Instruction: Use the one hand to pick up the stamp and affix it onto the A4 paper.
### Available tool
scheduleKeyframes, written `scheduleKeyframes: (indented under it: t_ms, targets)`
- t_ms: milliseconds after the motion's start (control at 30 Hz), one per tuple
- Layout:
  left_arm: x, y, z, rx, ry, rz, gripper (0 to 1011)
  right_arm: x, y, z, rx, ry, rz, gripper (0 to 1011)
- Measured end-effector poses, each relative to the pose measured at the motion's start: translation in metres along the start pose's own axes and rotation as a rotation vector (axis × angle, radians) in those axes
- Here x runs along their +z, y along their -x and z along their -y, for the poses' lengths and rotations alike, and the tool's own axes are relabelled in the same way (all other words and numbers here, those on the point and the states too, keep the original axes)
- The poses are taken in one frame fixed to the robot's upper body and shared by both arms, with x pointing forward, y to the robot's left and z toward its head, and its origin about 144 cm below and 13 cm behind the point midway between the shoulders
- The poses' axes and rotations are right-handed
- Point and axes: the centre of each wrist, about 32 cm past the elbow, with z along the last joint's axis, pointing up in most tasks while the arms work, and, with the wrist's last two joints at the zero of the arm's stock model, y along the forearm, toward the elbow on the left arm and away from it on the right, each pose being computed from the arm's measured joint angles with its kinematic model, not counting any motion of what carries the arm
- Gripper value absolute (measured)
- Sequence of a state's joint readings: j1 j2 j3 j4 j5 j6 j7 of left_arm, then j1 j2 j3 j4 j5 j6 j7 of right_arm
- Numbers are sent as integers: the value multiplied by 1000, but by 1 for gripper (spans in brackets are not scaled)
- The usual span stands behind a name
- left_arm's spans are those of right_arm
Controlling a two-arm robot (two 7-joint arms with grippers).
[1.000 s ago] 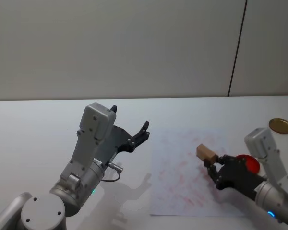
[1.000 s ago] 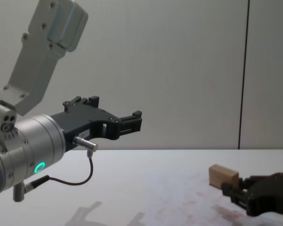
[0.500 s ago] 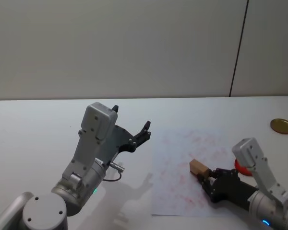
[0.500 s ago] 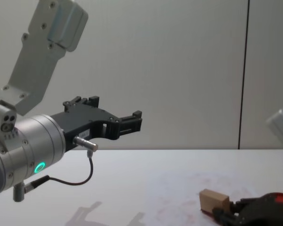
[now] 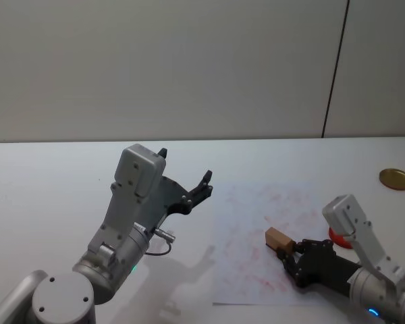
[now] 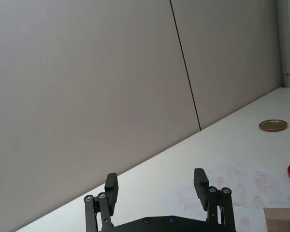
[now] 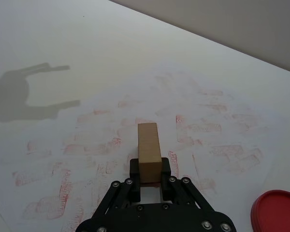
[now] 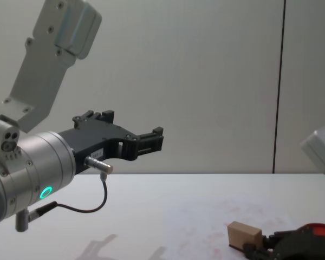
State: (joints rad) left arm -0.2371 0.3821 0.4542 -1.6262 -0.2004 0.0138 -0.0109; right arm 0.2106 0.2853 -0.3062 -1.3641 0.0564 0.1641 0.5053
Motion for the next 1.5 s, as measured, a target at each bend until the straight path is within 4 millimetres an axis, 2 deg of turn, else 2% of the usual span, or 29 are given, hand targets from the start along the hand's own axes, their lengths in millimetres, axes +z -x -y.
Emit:
scheduleKeyframes:
  t_ms: [600, 1033, 1500]
  targets:
    - [0, 0, 0, 0, 0, 0, 993, 0, -5, 5, -15, -33, -19, 217]
    - [0, 0, 0, 0, 0, 0, 993, 13, -24, 24, -136, -163, -28, 217]
    - [0, 0, 0, 0, 0, 0, 993, 9, -45, 41, -239, -127, -26, 217]
